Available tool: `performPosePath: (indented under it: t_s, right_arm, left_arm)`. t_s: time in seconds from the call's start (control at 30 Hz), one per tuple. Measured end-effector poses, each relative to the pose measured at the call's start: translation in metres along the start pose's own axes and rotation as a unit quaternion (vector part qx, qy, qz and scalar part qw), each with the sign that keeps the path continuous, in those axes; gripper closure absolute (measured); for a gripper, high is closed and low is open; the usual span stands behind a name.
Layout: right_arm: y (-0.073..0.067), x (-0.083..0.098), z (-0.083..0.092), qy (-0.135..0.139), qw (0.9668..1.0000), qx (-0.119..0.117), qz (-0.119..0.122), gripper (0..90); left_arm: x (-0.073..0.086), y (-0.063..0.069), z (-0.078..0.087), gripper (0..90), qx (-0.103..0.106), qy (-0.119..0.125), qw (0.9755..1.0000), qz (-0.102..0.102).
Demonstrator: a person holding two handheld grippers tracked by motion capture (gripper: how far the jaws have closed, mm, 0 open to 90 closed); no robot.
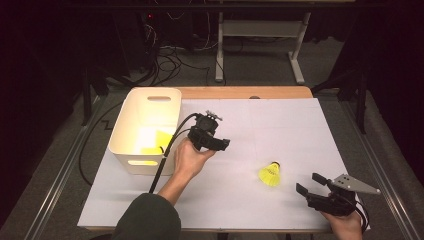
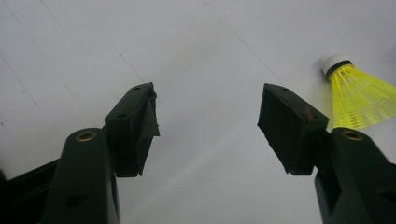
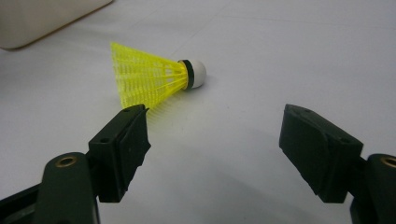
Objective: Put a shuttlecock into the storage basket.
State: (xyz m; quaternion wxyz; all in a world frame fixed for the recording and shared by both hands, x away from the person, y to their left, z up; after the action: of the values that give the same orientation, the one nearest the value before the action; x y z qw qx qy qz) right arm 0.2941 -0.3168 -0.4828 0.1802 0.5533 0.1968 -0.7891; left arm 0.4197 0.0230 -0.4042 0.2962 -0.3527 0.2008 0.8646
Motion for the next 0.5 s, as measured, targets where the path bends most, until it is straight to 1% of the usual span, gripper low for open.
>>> performPosePath:
  t_s: [0.1,0.17,0.33,0.4,0.5]
  right_arm:
    - [-0.0004,-0.0004,-0.0007,0.0,1.0,-0.001,0.001,24.7]
    - [-0.0007,-0.0002,-0.0013,-0.001,1.0,-0.001,0.0,24.7]
    - [0.0,-0.0001,-0.0013,-0.001,1.0,0.001,0.0,24.7]
    - [-0.0003,-0.0002,-0.0009,-0.001,1.0,0.003,-0.001,24.7]
    - [0.0005,0.0001,-0.0005,-0.001,1.0,0.005,-0.003,24.7]
  left_arm:
    - [0.0013,-0.001,0.0005,38.0,0.0,0.0,1.0,0.003]
    - [0.0022,-0.0009,-0.0002,38.0,-0.002,-0.002,1.0,0.002]
    - [0.0063,0.0005,-0.0004,38.0,0.0,-0.002,1.0,0.0]
    - [0.0081,0.0006,-0.0012,38.0,0.001,-0.005,1.0,0.003]
    - [0.0083,0.0001,-0.0005,38.0,0.001,-0.003,1.0,0.003]
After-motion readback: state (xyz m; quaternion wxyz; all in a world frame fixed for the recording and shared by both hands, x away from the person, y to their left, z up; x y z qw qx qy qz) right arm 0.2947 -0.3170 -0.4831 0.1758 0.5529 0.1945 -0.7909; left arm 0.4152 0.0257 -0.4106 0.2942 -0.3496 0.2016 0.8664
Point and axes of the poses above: each handheld gripper's, and its own axes: z roughly backward along the jaws, x roughly out of its underside, y roughly to its right, the point moved 4 cm from there along -z, roughly forward along the jaws, and after that the axes turned 10 degrees about y, right-handed, at the moved point
